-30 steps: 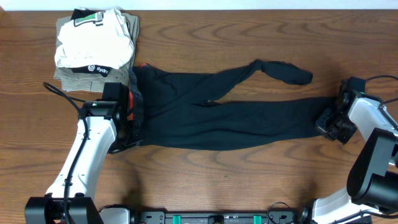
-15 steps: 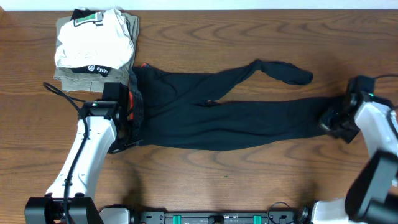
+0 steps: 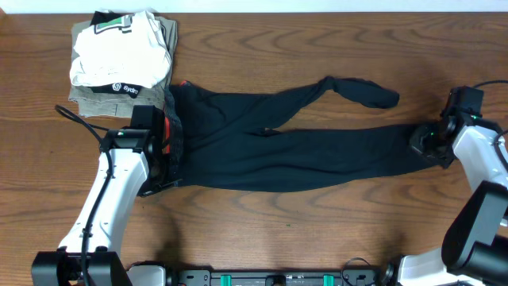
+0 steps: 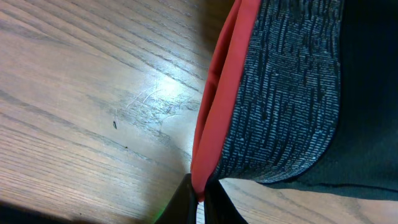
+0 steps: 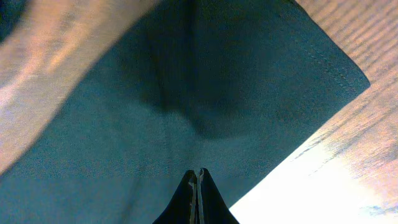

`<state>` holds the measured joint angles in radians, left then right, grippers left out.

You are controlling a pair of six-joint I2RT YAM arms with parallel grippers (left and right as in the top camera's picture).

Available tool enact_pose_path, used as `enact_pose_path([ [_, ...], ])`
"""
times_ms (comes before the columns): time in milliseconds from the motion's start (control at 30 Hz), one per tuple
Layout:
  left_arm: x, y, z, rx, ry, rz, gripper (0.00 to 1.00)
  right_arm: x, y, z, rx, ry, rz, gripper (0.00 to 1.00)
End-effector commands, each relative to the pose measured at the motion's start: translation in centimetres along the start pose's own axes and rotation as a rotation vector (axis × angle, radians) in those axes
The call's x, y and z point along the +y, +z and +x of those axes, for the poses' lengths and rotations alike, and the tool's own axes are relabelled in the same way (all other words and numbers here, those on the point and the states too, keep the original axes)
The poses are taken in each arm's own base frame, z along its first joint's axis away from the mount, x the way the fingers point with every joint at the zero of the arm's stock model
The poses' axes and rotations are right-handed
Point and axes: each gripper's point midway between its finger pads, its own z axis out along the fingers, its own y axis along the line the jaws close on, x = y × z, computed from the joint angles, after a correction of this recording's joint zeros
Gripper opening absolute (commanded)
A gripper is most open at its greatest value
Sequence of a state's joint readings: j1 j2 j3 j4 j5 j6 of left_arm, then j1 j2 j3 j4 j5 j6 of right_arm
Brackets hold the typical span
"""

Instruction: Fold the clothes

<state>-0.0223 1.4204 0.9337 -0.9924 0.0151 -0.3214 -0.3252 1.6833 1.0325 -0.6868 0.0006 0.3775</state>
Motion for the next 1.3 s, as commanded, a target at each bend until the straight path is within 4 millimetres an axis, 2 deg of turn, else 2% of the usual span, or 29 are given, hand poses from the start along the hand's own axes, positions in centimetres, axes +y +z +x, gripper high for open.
enact_pose_path([
  [0,0.5,-0.4,-0.4,-0.018,-0.023,-0.021,0.06,-1.9,0.6,-0.5,-0.016,0.006,0.094,0.01],
  [133,0.5,-0.4,-0.4,-0.018,-0.023,-0.020,0.06,-2.4,0.8,-0.7,-0.022,0.029,0.116,0.01],
  [300,0.5,-0.4,-0.4,-0.019,-0.023,-0.020,0.06,-4.4,0.9,-0.7,-0.026,0.083,0.194,0.01],
  [433,0.4,-0.4,-0.6,-0.026,-0.023,-0.017,0.06,-5.1,1.2,-0.7,-0.021,0.109,0.199,0.01],
  [767,0.3,-0.4,-0.7,-0.031,-0.024,-0.012,0.06,-3.9,3.3,-0.7,0.013,0.082,0.124,0.01],
  [933,0.3,-0.4,-0.7,-0.031,-0.024,-0.011,0.06,-4.4,4.8,-0.1,0.052,0.083,0.147,0.01],
  [1100,0.3,-0.4,-0.7,-0.030,-0.024,-0.011,0.06,-6.7,4.9,0.7,0.071,0.173,0.251,0.01],
  [1267,0.2,-0.4,-0.8,-0.034,-0.024,-0.010,0.06,-8.7,4.6,1.5,0.110,0.258,0.284,0.01],
])
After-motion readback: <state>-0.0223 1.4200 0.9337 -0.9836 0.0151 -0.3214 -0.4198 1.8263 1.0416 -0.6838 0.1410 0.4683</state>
